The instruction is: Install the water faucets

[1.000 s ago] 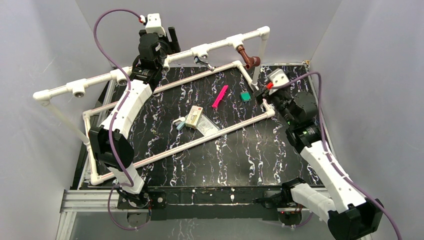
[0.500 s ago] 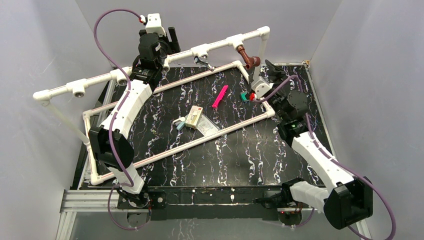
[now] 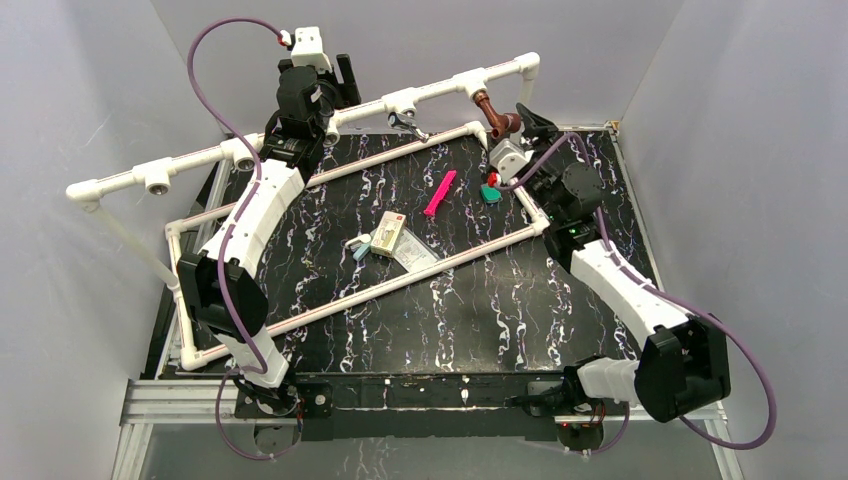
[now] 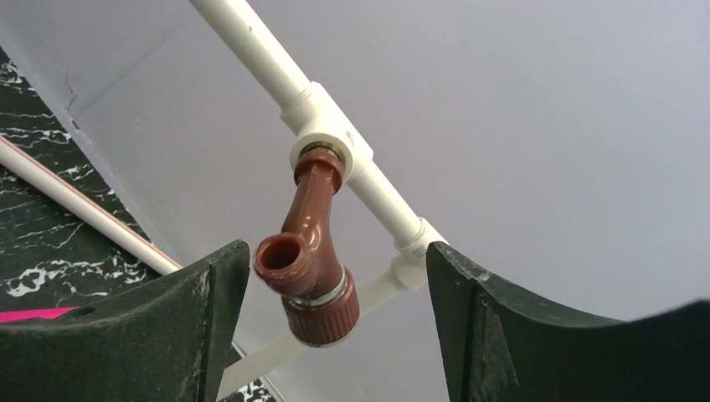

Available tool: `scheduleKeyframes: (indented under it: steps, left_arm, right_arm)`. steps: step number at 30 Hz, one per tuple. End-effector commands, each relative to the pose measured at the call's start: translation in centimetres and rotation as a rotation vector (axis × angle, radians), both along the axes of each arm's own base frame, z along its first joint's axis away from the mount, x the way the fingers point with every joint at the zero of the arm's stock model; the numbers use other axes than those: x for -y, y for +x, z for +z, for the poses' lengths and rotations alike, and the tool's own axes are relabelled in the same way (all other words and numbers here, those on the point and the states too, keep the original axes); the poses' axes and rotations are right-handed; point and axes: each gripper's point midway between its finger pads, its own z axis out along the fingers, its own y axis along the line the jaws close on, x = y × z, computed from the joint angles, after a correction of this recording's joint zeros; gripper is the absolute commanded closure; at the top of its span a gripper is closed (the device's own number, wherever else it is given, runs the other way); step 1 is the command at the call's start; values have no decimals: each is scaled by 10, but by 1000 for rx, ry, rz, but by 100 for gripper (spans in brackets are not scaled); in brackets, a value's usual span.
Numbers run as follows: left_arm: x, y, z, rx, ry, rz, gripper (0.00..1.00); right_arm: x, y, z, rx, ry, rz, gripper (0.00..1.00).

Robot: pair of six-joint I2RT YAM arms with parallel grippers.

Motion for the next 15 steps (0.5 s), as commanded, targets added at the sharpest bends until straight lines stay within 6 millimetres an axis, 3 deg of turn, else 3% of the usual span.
scheduleKeyframes:
  steps: [1,8,15]
  left_arm:
    - [13,-23,-98,-308,128,-78,26]
    - [12,-23,-98,-308,129,-77,26]
    - [12,-24,-98,-308,134,-77,26]
  right_arm:
    - [1,-2,51,137,54,5,17]
    - [-6,8,51,119,67,23,27]
    - [-7,14,47,81,125,30,54]
